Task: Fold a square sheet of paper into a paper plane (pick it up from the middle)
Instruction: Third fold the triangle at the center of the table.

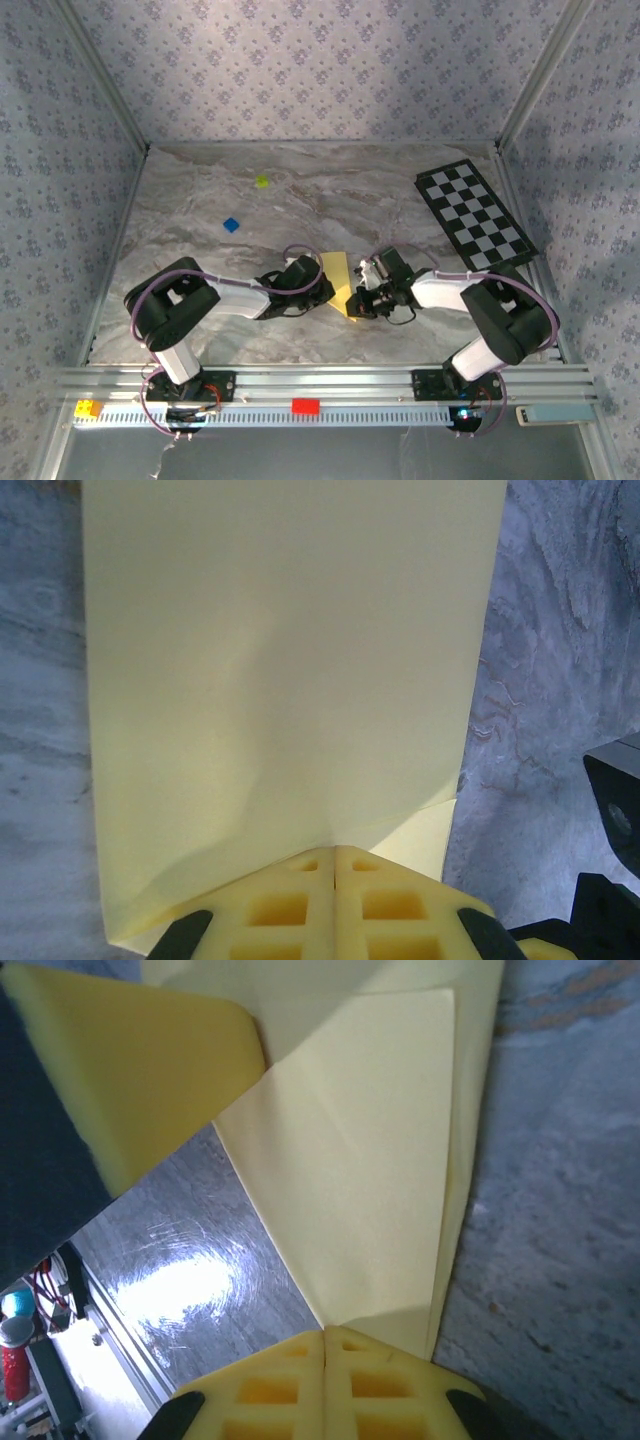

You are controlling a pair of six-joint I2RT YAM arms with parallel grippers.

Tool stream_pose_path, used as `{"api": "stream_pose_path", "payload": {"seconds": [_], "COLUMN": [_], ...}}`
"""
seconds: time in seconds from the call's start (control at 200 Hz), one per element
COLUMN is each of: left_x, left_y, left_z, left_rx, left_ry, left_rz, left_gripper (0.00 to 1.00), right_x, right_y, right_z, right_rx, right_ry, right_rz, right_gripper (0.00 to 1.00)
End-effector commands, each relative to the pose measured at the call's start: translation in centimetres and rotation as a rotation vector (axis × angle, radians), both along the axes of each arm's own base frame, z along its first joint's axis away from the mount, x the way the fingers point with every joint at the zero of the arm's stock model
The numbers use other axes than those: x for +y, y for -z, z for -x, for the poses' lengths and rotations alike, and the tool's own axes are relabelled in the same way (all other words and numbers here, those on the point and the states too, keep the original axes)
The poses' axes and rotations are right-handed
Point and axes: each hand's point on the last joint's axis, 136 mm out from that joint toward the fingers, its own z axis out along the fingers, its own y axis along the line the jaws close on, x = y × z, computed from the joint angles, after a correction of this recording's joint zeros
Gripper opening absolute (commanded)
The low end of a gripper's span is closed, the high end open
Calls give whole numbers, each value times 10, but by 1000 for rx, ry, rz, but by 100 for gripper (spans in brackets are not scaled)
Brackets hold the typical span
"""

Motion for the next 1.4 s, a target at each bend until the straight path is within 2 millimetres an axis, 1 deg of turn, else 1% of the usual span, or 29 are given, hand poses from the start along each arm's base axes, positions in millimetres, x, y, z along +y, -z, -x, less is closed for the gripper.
{"api": "stream_pose_path", "payload": {"seconds": [0.0,0.065,0.195,0.255,0.335,0.515,0.57,0.615,0.7,0.845,0.91,0.97,1.049,1.114,1.164,1.194,1.224,1.274,1.399], "left_x": [41,43,42,42,42,41,41,41,42,43,43,42,40,39,37,36,36,35,34], "left_y": [46,48,47,47,47,46,46,45,45,42,38,33,26,20,15,12,10,6,-8], "left_z": [21,22,21,21,21,21,21,21,21,21,20,19,17,16,14,13,12,11,9], "left_rx": [102,106,105,104,105,104,104,103,106,104,97,88,68,49,34,28,23,9,-35], "left_ry": [-15,-15,-17,-17,-16,-15,-14,-16,-21,-44,-61,-88,-127,-160,-175,-186,-196,-206,-201], "left_rz": [-211,-215,-215,-214,-216,-213,-214,-212,-213,-202,-188,-172,-140,-127,-112,-105,-103,-93,-78], "left_gripper": [0,0,0,0,0,0,0,0,0,0,0,0,0,0,0,0,0,0,7], "right_x": [-17,-15,-8,-6,-9,-22,-25,-26,-24,-20,-22,-26,-30,-29,-28,-28,-28,-28,-26], "right_y": [18,8,-18,-22,-14,19,23,22,11,-23,-33,-36,-36,-38,-39,-39,-39,-38,-37], "right_z": [17,15,8,7,10,28,31,32,25,3,-7,-15,-22,-27,-29,-30,-32,-34,-36], "right_rx": [71,54,-2,-15,-3,80,88,88,63,-30,-71,-102,-120,-133,-142,-149,-154,-160,-158], "right_ry": [21,18,-5,-14,-18,-14,-14,-12,-3,17,33,54,68,70,69,71,78,80,68], "right_rz": [72,56,9,-2,13,77,83,82,63,11,12,34,66,77,78,84,88,95,106], "right_gripper": [5,5,5,5,6,5,5,5,5,7,9,12,17,21,23,24,28,29,31]}}
